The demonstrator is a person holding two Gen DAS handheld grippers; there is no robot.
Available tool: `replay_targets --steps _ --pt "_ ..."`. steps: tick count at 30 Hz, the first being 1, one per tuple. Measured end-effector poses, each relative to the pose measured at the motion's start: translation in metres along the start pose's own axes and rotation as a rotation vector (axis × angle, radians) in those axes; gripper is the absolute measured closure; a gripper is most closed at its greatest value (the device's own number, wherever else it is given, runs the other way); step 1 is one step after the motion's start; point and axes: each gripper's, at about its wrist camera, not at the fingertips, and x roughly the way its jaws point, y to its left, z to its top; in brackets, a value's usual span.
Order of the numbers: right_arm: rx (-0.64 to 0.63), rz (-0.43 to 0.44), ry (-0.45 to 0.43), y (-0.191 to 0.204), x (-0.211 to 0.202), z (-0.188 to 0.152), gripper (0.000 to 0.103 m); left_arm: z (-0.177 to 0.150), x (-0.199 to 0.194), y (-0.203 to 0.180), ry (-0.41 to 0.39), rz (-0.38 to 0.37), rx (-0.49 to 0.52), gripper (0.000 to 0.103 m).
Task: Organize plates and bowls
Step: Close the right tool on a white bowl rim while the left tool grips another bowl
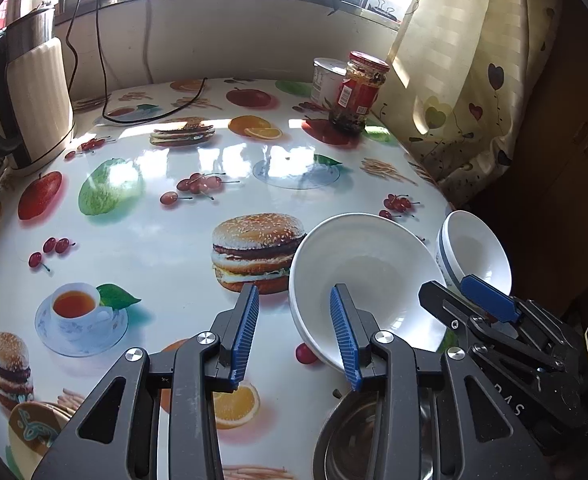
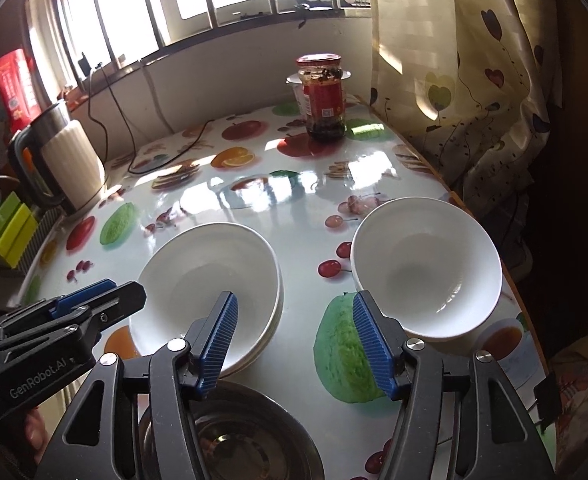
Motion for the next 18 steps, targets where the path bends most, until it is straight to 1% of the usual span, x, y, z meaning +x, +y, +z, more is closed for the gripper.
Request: replay_targets --steps 2,4,5,6,9,10,12,14,16,18 --pt "-0.006 -0.001 0.007 0.001 0.005 0.001 0.053 0.001 0.001 0.0 -0.006 0.008 0.001 0.064" --pt "-0.005 0.003 0.01 0.001 0.008 0.002 0.057 0.002 0.003 -0.001 -0.004 0.008 0.009 0.065" --pt "-0.004 0.005 0.013 0.001 0.01 0.002 0.058 0.002 0.003 -0.002 -0.002 0.005 0.011 0.067" --pt "-0.001 0.004 0.017 0.0 0.011 0.002 0.059 0.002 0.005 -0.002 0.002 0.005 0.013 0.07" --pt "0.004 0.008 0.024 -0.001 0.015 0.002 0.066 0.002 0.009 -0.001 0.013 0.009 0.009 0.073" --pt "0.005 0.01 0.026 -0.001 0.015 0.003 0.07 0.002 0.01 -0.001 0.016 0.007 0.008 0.078" --pt "0.005 0.02 0.03 -0.001 0.017 0.003 0.072 0.001 0.013 -0.001 0.026 0.007 0.007 0.086" --pt "0.006 0.026 0.03 -0.001 0.017 0.003 0.075 0.001 0.015 0.0 0.032 0.003 0.006 0.086" --pt "0.007 0.032 0.03 0.0 0.018 0.003 0.078 0.001 0.016 0.0 0.033 -0.005 0.007 0.09" --pt "0.006 0.039 0.027 0.001 0.018 0.003 0.081 0.001 0.016 -0.001 0.032 -0.004 0.011 0.091"
